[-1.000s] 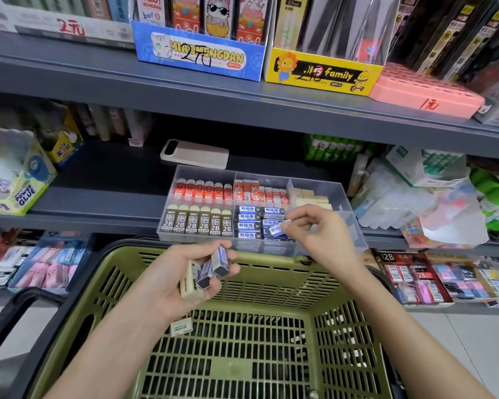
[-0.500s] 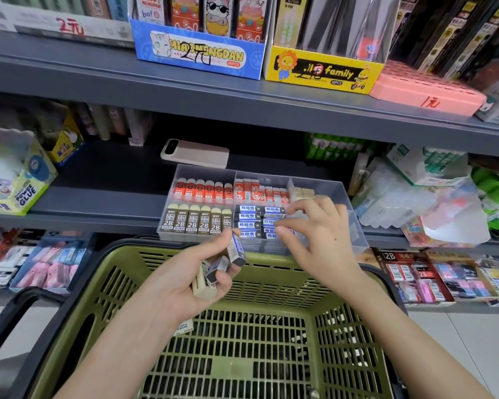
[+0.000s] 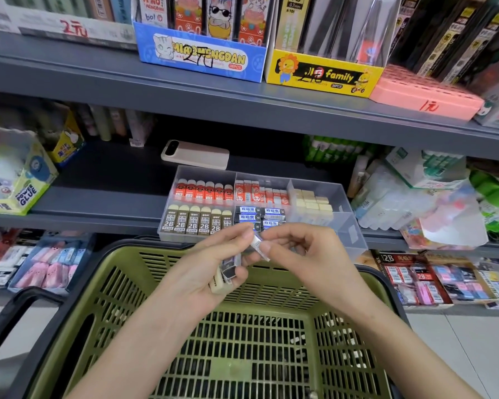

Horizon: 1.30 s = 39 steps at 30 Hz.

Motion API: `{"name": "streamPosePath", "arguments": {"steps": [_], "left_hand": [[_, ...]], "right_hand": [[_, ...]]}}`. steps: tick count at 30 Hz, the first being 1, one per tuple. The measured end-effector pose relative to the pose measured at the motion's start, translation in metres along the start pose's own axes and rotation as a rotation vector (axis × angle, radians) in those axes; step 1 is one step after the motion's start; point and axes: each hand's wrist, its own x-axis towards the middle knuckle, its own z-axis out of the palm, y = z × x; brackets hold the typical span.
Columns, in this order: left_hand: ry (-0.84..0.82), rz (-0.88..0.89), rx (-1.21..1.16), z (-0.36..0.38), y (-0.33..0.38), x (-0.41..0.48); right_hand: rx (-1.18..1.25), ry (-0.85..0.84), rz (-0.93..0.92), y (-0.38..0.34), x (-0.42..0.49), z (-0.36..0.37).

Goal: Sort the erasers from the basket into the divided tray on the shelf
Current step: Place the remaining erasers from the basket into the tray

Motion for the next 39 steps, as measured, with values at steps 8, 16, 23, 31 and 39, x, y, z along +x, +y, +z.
{"name": "streamPosePath", "arguments": {"steps": [8,16,23,31,39], "left_hand": [[0.113,-0.029,-0.271,-0.006,0.009,0.000],[0.066,-0.007,-0.307,-0.007,0.009,-0.002],[0.087,0.040,-0.267,-0.005,0.005,0.002],[-0.024,0.142,-0.189,0.004,-0.008,0.004],[-0.034,0.124,-0.220,0.008,-0.006,0.005]], "right_hand": [[-0.612,0.138,0.051,0.032,0.051,-0.030],[-0.758,-0.005,0.014,0.035,0.066,-0.023],[-0.252,0.066,-0.085,-0.001,0.012,0.011],[-0.132,0.142,0.079,0.000,-0.017,0.035],[0.328,0.182,0.242,0.006,0.009,-0.011]]}}
